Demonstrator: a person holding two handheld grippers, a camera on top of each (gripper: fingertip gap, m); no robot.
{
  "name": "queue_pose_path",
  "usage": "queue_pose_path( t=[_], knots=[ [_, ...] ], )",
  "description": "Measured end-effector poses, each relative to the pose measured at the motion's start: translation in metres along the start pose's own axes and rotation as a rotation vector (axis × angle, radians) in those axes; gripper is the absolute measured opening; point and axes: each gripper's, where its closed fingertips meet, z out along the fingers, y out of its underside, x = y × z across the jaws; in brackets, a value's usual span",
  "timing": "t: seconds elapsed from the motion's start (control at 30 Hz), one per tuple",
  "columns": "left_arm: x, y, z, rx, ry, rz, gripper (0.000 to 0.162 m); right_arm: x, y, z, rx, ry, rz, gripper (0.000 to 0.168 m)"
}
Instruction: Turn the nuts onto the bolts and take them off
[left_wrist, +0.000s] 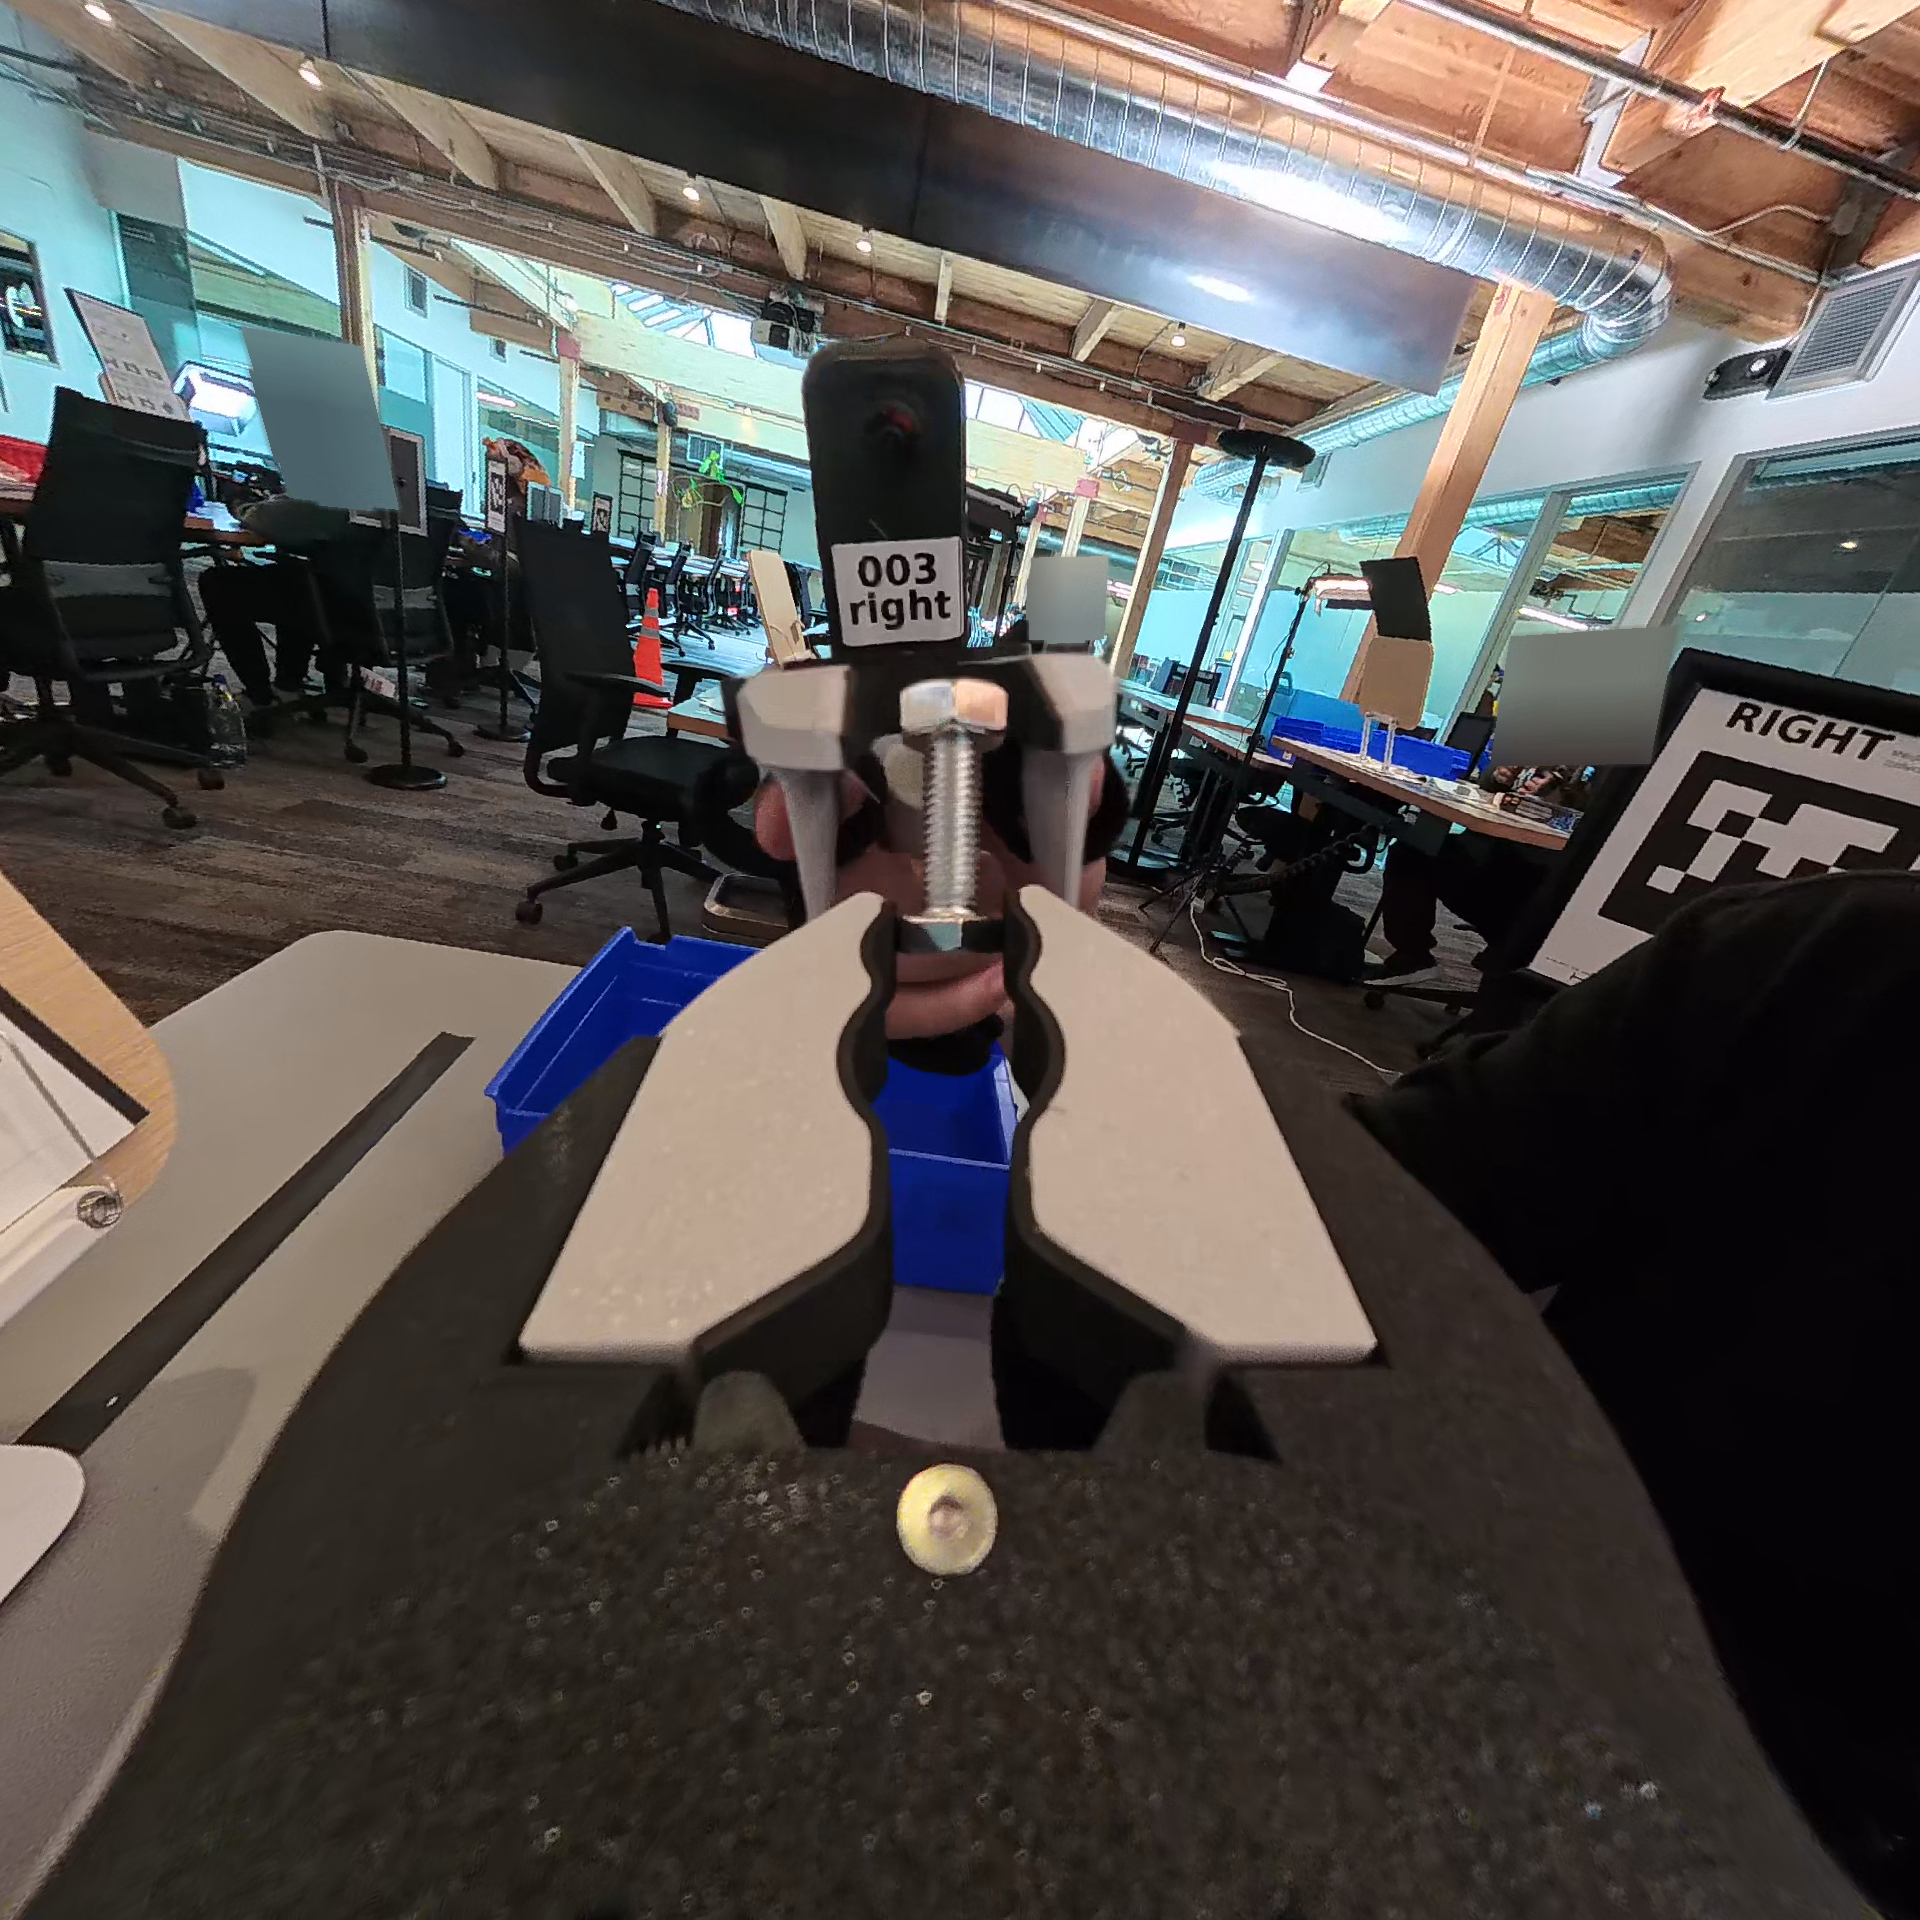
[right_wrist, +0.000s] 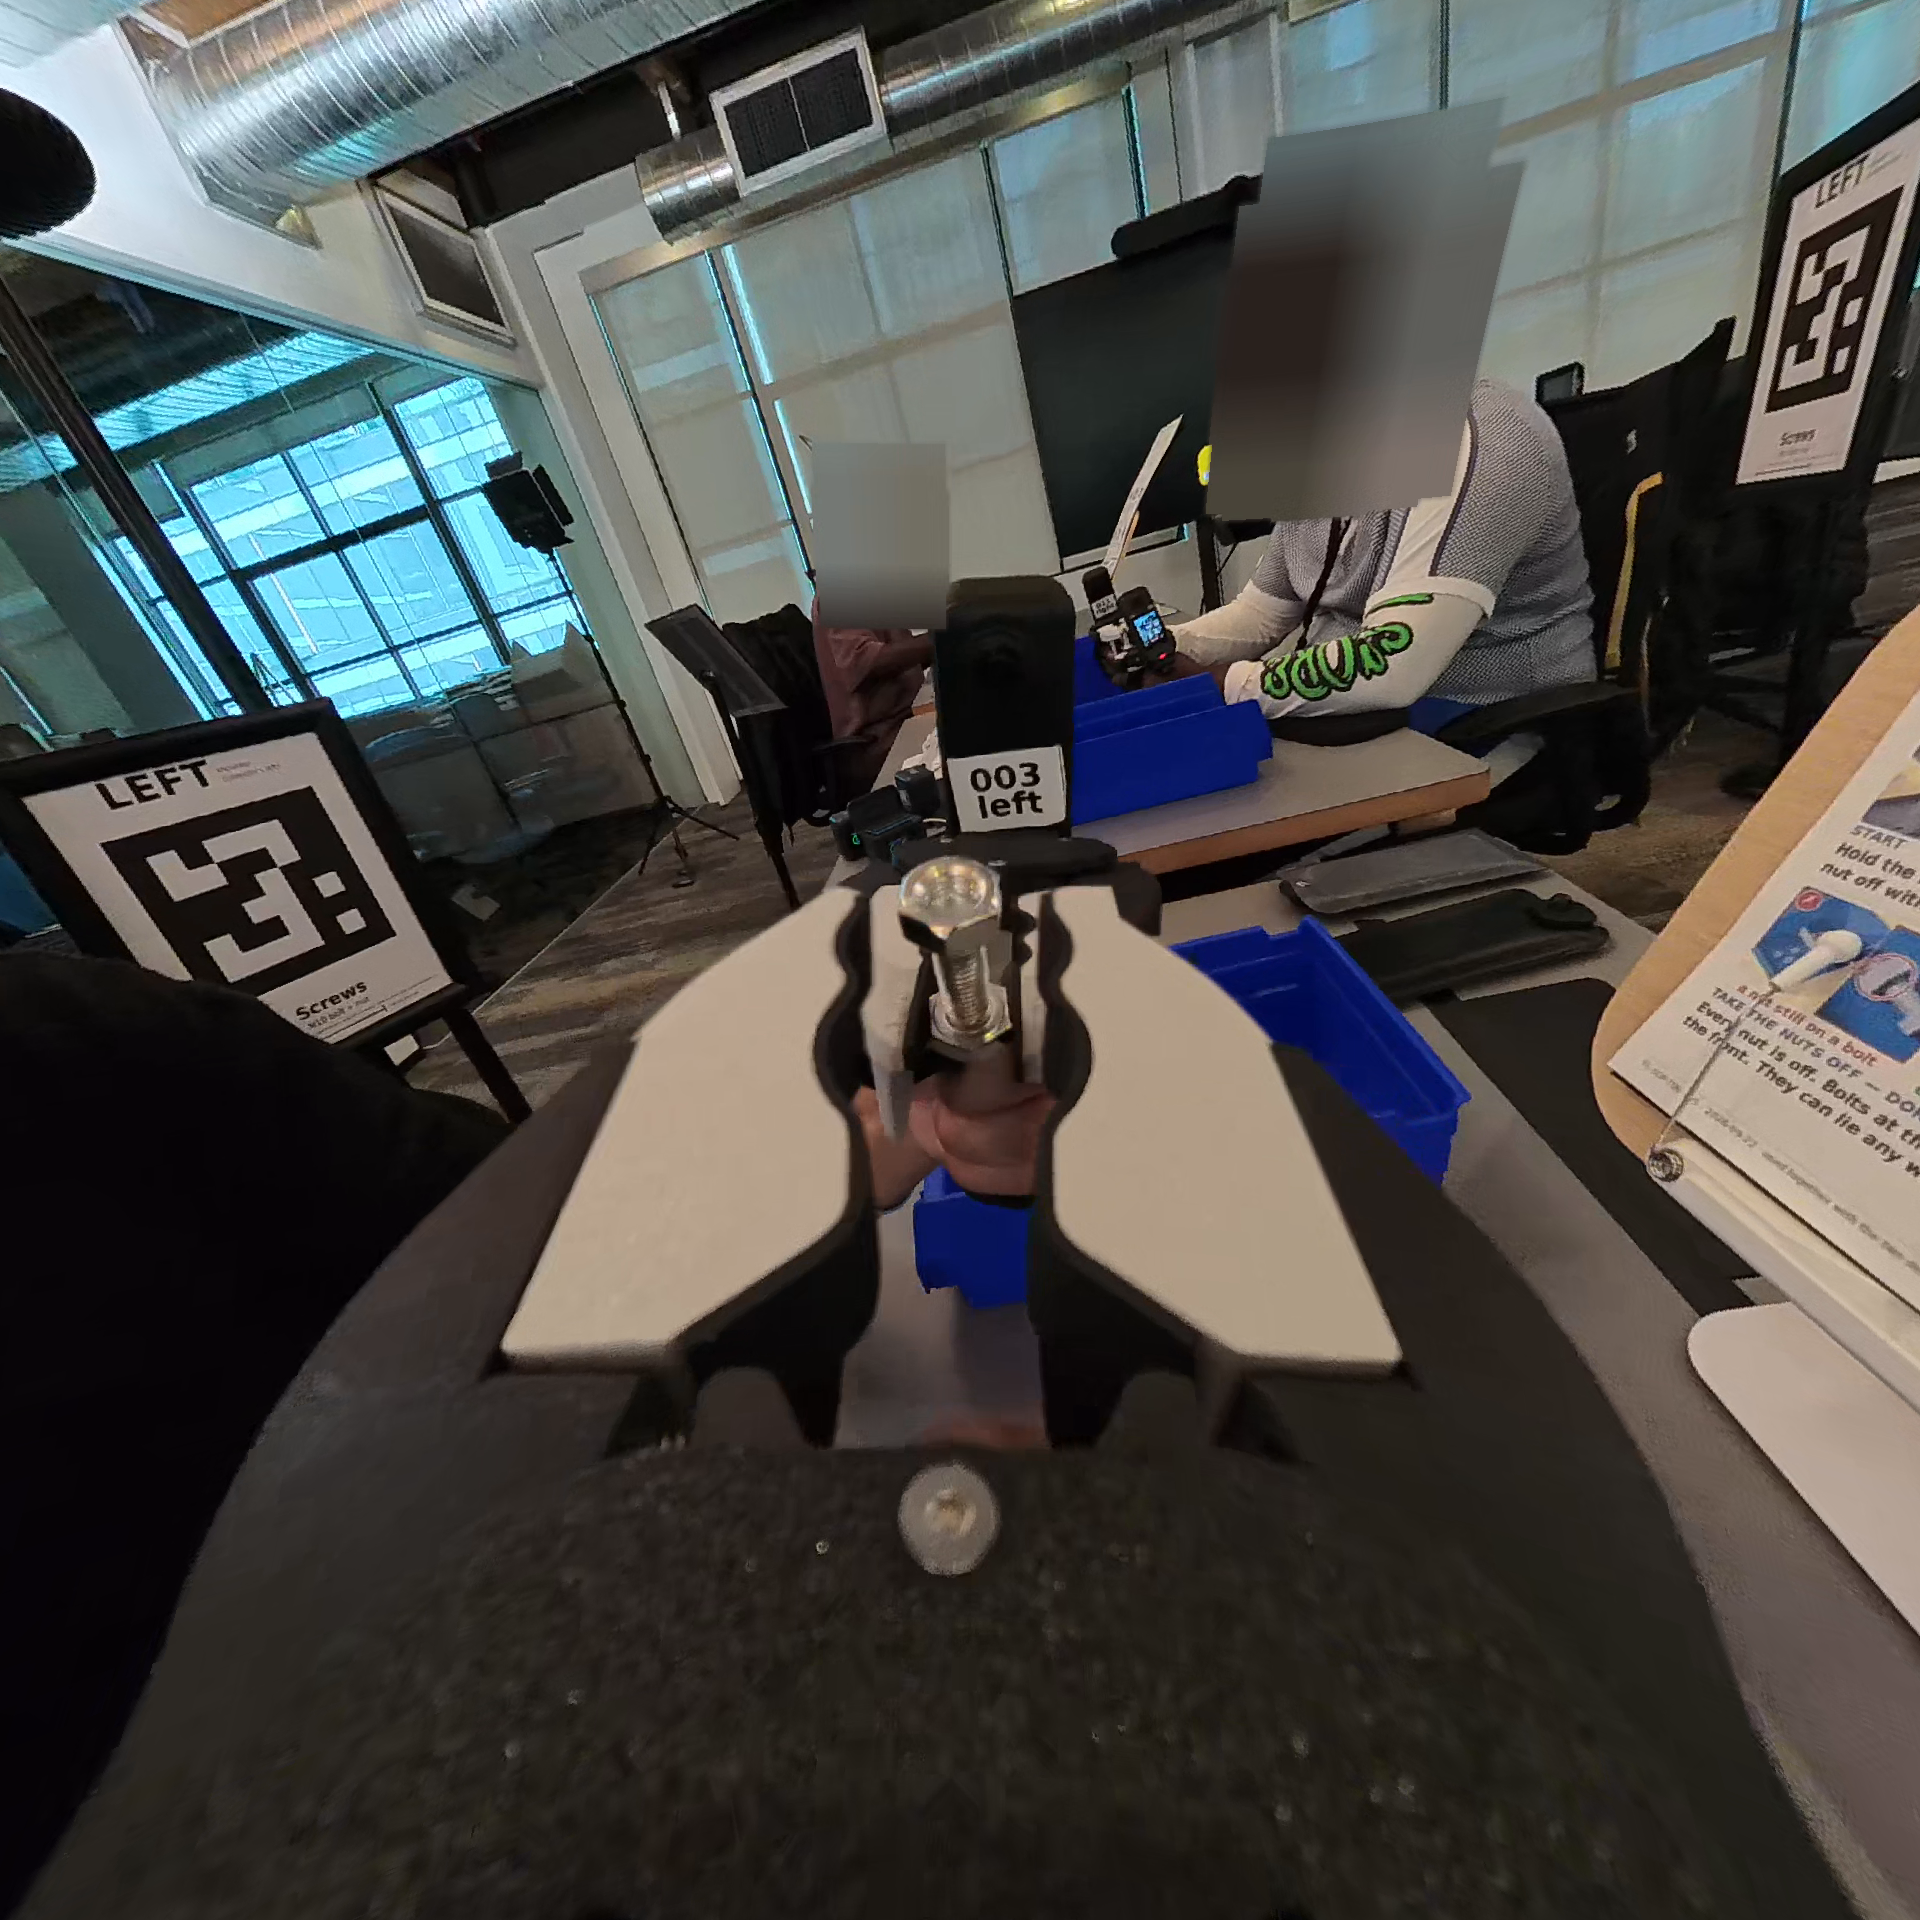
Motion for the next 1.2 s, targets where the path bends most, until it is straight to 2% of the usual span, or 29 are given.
queue_pose_path(
  t=[0.03,0.23,0.37,0.57,0.77,0.93,1.07,1.2],
  knots=[
    [0.0,0.0,0.0,-0.001,-0.002,0.002,0.018,0.0,-0.002,-0.001,0.013,-0.002,-0.007,0.018],
    [0.005,0.001,0.001,-0.006,0.03,-0.002,0.018,-0.008,-0.002,-0.005,-0.006,-0.026,-0.077,0.017],
    [0.009,0.0,0.001,-0.004,0.057,-0.011,0.018,-0.014,0.002,-0.01,-0.051,0.004,-0.252,0.018],
    [0.008,-0.002,-0.002,0.003,0.051,-0.008,0.018,-0.011,-0.002,-0.019,-0.103,0.154,-0.461,0.017],
    [0.007,-0.005,-0.005,0.01,0.032,0.001,0.018,-0.022,-0.013,-0.033,-0.133,0.264,-0.535,0.017],
    [0.006,-0.008,-0.009,0.015,0.025,0.006,0.018,-0.034,-0.026,-0.077,-0.22,0.493,-0.641,0.017],
    [0.008,-0.011,-0.011,0.027,0.035,0.0,0.018,-0.034,-0.025,-0.129,-0.425,0.641,-0.656,0.017],
    [0.014,-0.011,-0.009,0.015,0.042,0.019,0.018,-0.026,0.016,-0.194,-0.732,0.74,-0.594,0.018]
  ],
)
